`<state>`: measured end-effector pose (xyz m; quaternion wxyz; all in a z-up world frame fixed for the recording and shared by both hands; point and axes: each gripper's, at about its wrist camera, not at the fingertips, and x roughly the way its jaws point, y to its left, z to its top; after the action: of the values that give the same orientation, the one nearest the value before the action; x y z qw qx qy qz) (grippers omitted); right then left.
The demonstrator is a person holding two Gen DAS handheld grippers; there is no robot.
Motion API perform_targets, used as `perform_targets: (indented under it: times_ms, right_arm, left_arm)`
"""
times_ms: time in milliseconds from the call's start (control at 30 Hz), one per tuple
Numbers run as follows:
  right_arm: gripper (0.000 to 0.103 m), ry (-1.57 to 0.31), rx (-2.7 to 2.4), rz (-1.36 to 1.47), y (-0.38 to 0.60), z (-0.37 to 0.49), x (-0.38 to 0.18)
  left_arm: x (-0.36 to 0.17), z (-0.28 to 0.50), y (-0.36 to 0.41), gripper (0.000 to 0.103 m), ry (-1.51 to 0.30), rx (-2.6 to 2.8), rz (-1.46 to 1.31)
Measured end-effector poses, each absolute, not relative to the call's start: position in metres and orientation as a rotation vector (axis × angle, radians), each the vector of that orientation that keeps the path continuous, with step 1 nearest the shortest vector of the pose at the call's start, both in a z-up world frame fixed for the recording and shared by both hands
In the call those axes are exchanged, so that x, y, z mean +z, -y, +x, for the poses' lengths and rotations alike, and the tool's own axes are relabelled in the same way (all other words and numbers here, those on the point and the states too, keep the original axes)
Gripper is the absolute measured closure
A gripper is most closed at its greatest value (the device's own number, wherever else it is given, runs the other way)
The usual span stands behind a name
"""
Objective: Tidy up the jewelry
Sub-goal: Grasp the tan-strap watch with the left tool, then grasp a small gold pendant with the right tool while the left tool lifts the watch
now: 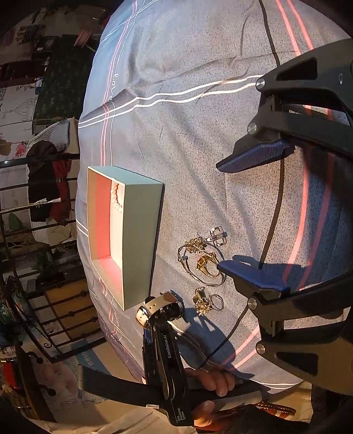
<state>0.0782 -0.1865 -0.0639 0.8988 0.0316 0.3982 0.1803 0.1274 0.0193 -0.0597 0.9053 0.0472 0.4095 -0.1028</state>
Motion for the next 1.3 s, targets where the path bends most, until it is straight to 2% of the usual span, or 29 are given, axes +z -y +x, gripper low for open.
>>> perform_targets:
  times_ms: [67,267,300,367,400,533,633,700,767,833,1300]
  right_arm:
    - [0.036,-0.825,0.373,0.063,0.186,0.078,-0.064]
    - [0.038,-0.834,0.38,0.045,0.184,0.079,-0.065]
    - [0.044,-0.837,0.382,0.035,0.183,0.08,-0.065]
    - [0.05,-0.843,0.384,0.018,0.181,0.081,-0.066]
    - [0.058,-0.845,0.388,0.014,0.18,0.083,-0.066]
    - [0.062,-0.849,0.402,-0.002,0.175,0.088,-0.065]
    - [0.073,-0.854,0.416,-0.028,0.166,0.09,-0.065]
    - [0.086,-0.849,0.419,-0.057,0.161,0.09,-0.066]
    - [0.089,-0.843,0.418,-0.08,0.158,0.089,-0.065]
    - [0.098,-0.835,0.424,-0.076,0.159,0.087,-0.064]
    - [0.098,-0.775,0.429,-0.025,0.165,0.075,-0.049]
  left_arm:
    - [-0.062,0.123,-0.02,0.09,-0.848,-0.217,0.093]
    - [-0.061,0.102,-0.027,0.092,-0.854,-0.225,-0.025]
    - [-0.062,0.098,-0.027,0.092,-0.86,-0.227,-0.048]
    - [-0.064,0.094,-0.026,0.092,-0.865,-0.228,-0.077]
    - [-0.065,0.091,-0.025,0.092,-0.867,-0.232,-0.081]
    - [-0.066,0.088,-0.017,0.092,-0.863,-0.221,-0.054]
    - [-0.066,0.089,-0.017,0.092,-0.863,-0.211,-0.056]
    - [-0.066,0.089,-0.018,0.092,-0.865,-0.207,-0.062]
    - [-0.066,0.088,-0.019,0.092,-0.862,-0.196,-0.064]
    - [-0.065,0.085,-0.02,0.092,-0.853,-0.191,-0.066]
    - [-0.05,0.08,-0.017,0.092,-0.802,-0.174,-0.061]
